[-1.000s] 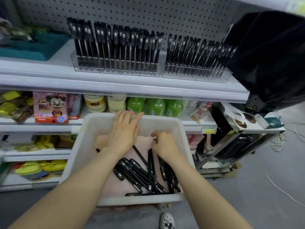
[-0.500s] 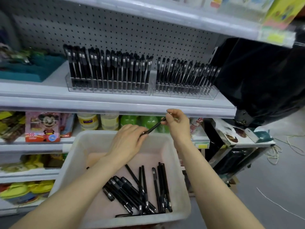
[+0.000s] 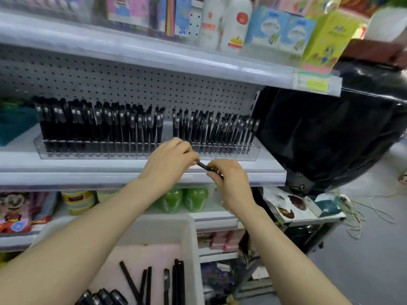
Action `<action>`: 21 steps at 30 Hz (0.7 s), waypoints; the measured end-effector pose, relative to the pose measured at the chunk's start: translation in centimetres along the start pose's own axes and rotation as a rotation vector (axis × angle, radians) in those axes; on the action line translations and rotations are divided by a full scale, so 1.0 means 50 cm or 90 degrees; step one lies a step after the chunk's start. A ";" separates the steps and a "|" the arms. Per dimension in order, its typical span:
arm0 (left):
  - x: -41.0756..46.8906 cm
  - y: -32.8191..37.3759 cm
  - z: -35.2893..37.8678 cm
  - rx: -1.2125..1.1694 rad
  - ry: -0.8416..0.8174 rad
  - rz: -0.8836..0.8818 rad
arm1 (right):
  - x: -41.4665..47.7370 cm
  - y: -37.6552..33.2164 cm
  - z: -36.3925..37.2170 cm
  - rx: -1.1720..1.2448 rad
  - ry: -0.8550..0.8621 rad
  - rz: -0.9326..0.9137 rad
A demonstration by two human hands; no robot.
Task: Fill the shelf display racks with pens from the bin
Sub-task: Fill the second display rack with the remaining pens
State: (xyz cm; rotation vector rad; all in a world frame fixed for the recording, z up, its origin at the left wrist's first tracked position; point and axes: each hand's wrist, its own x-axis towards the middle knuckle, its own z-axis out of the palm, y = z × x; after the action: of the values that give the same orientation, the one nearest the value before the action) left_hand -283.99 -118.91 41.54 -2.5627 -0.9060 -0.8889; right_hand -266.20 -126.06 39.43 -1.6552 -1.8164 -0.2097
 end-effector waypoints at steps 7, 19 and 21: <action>0.081 0.037 0.071 -0.018 -0.076 -0.138 | 0.025 0.132 -0.053 0.068 0.061 0.201; 0.113 0.050 0.175 0.072 -0.062 -0.161 | 0.186 0.219 -0.095 0.189 0.184 0.277; 0.108 0.050 0.184 0.078 -0.034 -0.158 | 0.203 0.225 -0.087 0.188 0.184 0.279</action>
State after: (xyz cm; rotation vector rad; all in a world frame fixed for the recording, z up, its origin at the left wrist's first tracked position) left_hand -274.87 -114.22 37.72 -2.4163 -1.2737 -0.8038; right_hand -253.92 -117.88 44.98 -1.6629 -1.1762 0.0147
